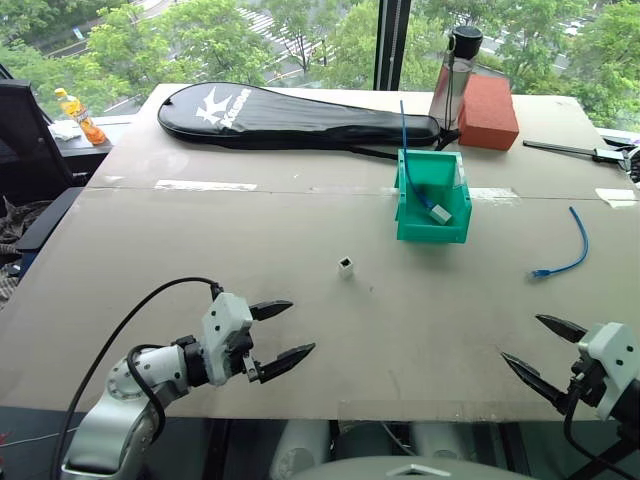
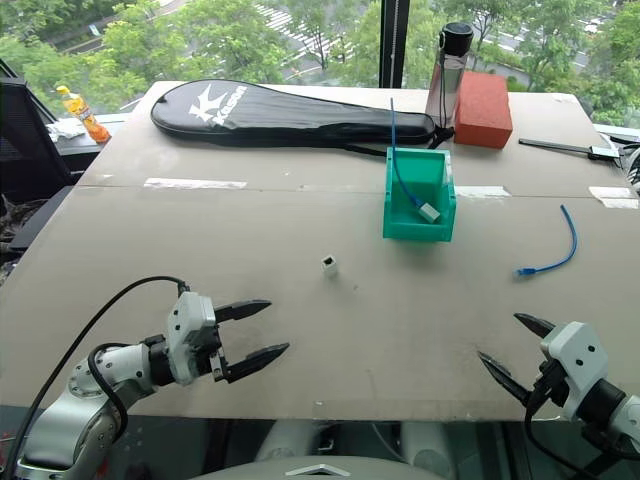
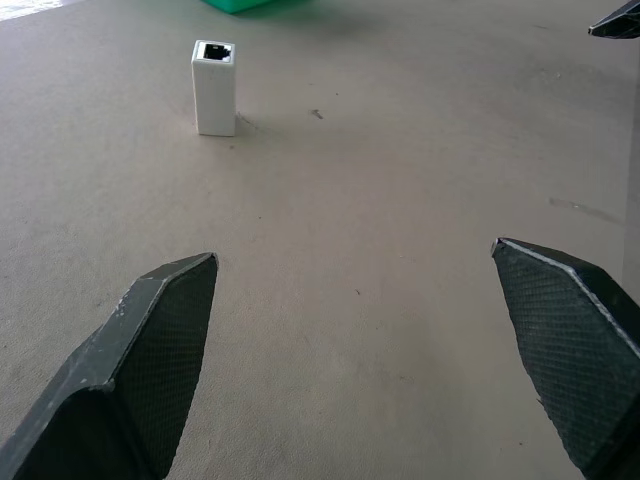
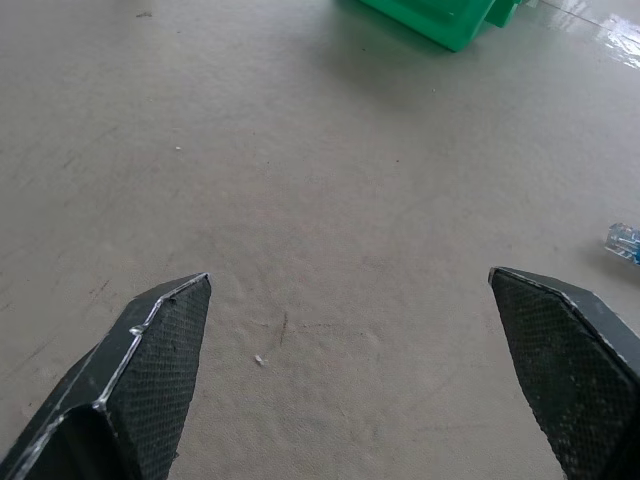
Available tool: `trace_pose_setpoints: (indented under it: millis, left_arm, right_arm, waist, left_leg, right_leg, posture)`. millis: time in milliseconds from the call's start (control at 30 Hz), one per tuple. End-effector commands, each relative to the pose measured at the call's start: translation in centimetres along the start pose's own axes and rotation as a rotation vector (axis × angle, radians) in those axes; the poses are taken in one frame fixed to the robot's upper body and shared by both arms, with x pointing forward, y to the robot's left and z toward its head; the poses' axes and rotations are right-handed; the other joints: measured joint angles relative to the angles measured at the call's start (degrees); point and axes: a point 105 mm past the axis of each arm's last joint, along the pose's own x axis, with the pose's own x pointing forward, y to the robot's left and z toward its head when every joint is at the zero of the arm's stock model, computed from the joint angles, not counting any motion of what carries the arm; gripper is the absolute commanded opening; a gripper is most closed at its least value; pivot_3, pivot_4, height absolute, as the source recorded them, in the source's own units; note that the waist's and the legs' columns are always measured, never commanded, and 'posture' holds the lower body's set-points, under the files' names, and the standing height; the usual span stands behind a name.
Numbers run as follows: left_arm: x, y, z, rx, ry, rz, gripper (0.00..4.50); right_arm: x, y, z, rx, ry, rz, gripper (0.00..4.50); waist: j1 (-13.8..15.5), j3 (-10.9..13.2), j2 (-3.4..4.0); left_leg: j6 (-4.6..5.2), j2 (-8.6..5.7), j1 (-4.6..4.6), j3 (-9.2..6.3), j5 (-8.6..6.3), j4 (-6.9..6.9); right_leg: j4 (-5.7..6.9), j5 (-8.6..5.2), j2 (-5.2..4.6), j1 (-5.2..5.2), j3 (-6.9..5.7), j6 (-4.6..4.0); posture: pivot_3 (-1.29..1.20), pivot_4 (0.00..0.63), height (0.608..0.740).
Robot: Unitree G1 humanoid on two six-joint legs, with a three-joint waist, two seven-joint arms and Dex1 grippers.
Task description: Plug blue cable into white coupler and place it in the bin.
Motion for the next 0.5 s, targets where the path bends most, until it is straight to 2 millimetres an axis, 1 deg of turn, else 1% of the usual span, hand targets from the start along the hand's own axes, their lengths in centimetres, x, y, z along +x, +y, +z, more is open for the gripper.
trace_pose_setpoints:
  millis: [33,233,333,400,433,467,500]
  left_arm:
    - [0.3,0.1,0.9,0.021,-0.037,0.001,4.5]
    - [2.0,0.6,3.8,-0.024,-0.162,0.015,4.5]
    - [2.9,-0.3,5.4,-0.046,-0.218,-0.043,4.5]
    - [3.3,-1.6,6.2,0.01,-0.209,-0.131,4.5]
    - [3.5,-2.1,6.5,0.043,-0.201,-0.168,4.5]
    - [3.6,-2.6,6.8,0.086,-0.19,-0.213,4.5]
    - [3.7,-3.0,6.9,0.118,-0.179,-0.243,4.5]
  right_arm:
    - [-0.3,-0.5,0.6,-0.018,-0.019,-0.023,4.39]
    - [0.8,-2.3,3.3,-0.029,-0.071,-0.084,4.39]
    - [1.3,-3.2,4.9,0.052,-0.079,-0.056,4.39]
    - [1.5,-4.1,5.2,-0.052,0.042,0.028,4.39]
    - [1.5,-4.9,5.2,-0.117,0.113,0.057,4.39]
    - [1.6,-6.0,5.2,-0.216,0.205,0.108,4.39]
    - [1.6,-7.1,5.1,-0.278,0.283,0.14,4.39]
  waist:
    - [0.0,0.0,0.0]
    - [0.0,0.0,0.01]
    - [-0.1,0.0,0.01]
    - [0.0,0.0,0.02]
    - [0.0,0.0,0.01]
    - [0.0,0.0,0.03]
    - [0.0,0.0,0.06]
  left_leg:
    - [0.0,0.0,0.0,0.0,0.0,0.0]
    - [0.01,0.0,0.02,0.0,0.01,0.07]
    - [0.01,0.0,0.03,-0.01,0.01,0.06]
    - [0.01,-0.02,0.02,0.01,0.01,0.05]
    - [0.01,-0.06,0.03,0.02,0.01,0.02]
    - [0.01,-0.05,0.03,0.0,0.01,0.05]
    - [0.02,-0.06,0.03,0.01,0.01,0.01]
  right_leg:
    - [0.0,0.0,0.0,0.0,0.0,0.0]
    - [0.02,0.03,0.0,0.06,-0.01,0.0]
    - [0.02,0.15,0.05,0.07,-0.02,-0.2]
    - [0.02,0.16,0.07,0.07,-0.01,-0.23]
    - [0.01,0.16,0.28,0.07,0.0,-0.23]
    - [0.02,0.16,0.39,0.1,0.02,-0.24]
    - [-0.02,0.16,0.41,0.09,0.05,-0.25]
  posture:
    - [0.0,0.15,0.74]
    - [0.0,0.15,0.74]
    - [0.0,0.15,0.74]
    - [0.0,0.15,0.74]
    - [0.0,0.15,0.74]
    - [0.0,0.15,0.74]
    - [0.0,0.15,0.74]
